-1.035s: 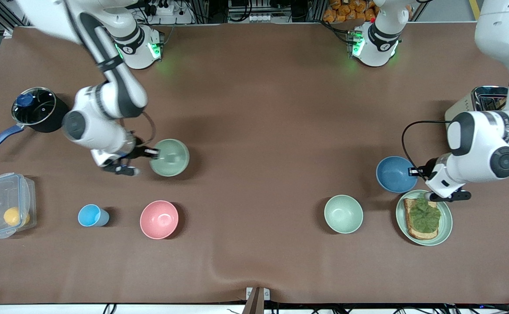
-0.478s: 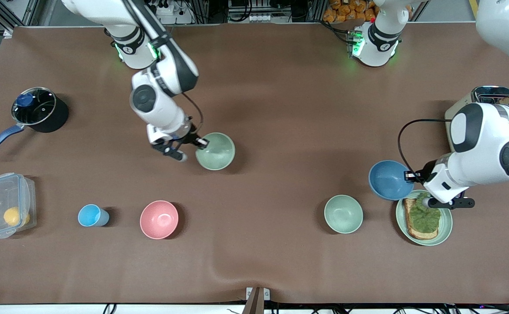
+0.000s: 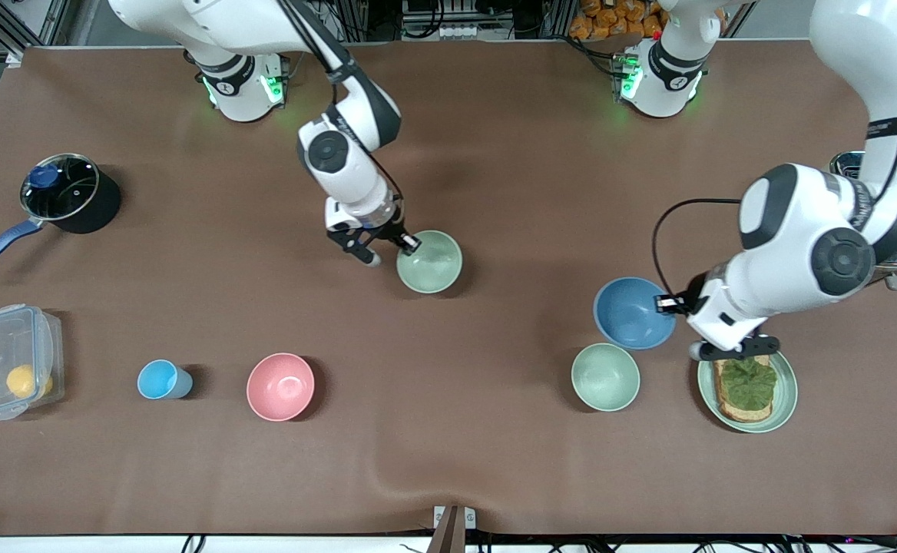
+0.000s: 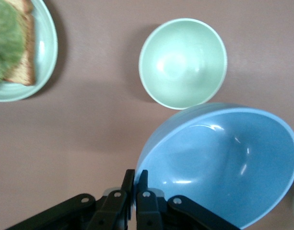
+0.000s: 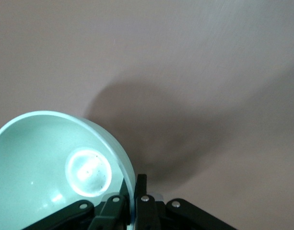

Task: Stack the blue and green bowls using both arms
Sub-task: 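Slide the green bowl to mid-table with the right gripper while the left gripper follows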

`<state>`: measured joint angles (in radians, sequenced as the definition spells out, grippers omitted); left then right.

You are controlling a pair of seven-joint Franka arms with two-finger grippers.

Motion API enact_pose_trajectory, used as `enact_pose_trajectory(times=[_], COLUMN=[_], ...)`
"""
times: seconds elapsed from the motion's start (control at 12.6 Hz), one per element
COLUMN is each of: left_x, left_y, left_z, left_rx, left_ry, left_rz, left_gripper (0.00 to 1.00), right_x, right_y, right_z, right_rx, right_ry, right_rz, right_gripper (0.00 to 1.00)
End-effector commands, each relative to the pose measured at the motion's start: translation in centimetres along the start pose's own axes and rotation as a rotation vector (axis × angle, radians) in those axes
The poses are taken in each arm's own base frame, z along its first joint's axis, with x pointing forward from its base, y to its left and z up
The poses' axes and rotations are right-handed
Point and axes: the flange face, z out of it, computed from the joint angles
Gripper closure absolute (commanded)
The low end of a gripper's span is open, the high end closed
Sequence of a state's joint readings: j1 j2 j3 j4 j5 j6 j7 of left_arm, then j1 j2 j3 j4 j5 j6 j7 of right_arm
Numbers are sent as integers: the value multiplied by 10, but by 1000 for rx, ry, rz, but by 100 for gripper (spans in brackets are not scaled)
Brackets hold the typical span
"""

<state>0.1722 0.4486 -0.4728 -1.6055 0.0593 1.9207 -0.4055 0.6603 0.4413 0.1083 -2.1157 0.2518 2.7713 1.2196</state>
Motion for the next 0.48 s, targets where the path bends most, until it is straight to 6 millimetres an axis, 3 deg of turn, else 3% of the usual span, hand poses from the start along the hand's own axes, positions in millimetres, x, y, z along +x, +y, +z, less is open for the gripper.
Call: enact_pose_trajectory(times=[0.0, 0.32, 0.4], left_x=[-6, -6, -6], left_y=[16, 16, 15], left_z=[-3, -5, -6], left_rx=[-8, -14, -16], left_ry=[-12, -10, -9], left_rz=[-21, -28, -29], left_gripper=[100, 100, 100], right_x=[-17, -25, -25], right_y=[-24, -24, -26], right_z=[15, 37, 40], right_rx=[23, -2, -4], right_ry=[17, 48, 49], right_rz=[60, 65, 64], right_gripper=[100, 100, 90])
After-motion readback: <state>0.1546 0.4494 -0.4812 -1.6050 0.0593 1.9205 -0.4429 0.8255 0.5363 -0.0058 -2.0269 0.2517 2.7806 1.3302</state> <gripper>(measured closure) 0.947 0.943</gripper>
